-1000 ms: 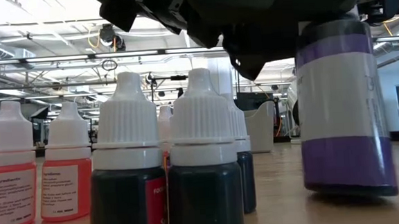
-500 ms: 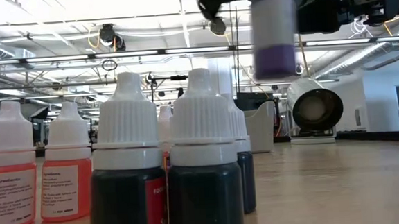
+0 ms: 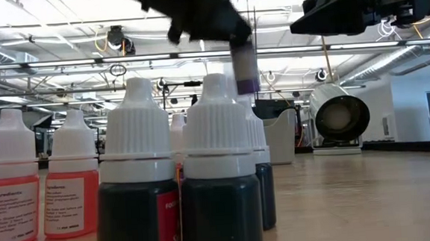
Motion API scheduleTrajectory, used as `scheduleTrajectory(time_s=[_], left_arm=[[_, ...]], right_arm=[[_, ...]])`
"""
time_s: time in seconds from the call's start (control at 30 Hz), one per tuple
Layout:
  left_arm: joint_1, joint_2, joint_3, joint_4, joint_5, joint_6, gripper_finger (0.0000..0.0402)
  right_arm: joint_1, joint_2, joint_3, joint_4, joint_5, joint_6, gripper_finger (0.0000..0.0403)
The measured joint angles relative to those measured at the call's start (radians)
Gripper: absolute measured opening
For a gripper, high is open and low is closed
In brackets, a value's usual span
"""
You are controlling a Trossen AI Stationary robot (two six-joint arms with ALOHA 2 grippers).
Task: Pick & Place food coloring
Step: Put the large violet food coloring bottle into the gray bin
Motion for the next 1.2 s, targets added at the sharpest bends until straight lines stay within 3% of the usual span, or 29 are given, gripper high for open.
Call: scheduleTrajectory(time_s=[0.17,0.83,1.2], left_arm=[[0.011,0.004,-0.034,0.01,-0.079,-0.021,0.0122],[0.064,0.004,-0.034,-0.127,-0.126,-0.133,0.0122],[0.077,0.091,-0.033,-0.112,-0.125,-0.142,0.0122]], right_arm=[[0.0,0.0,0.0,0.006,0.0,-0.006,0.0002],[0.0,0.0,0.0,0.014,0.0,-0.003,0.0002],[-0.001,0.0,0.0,0.013,0.0,-0.001,0.0002]])
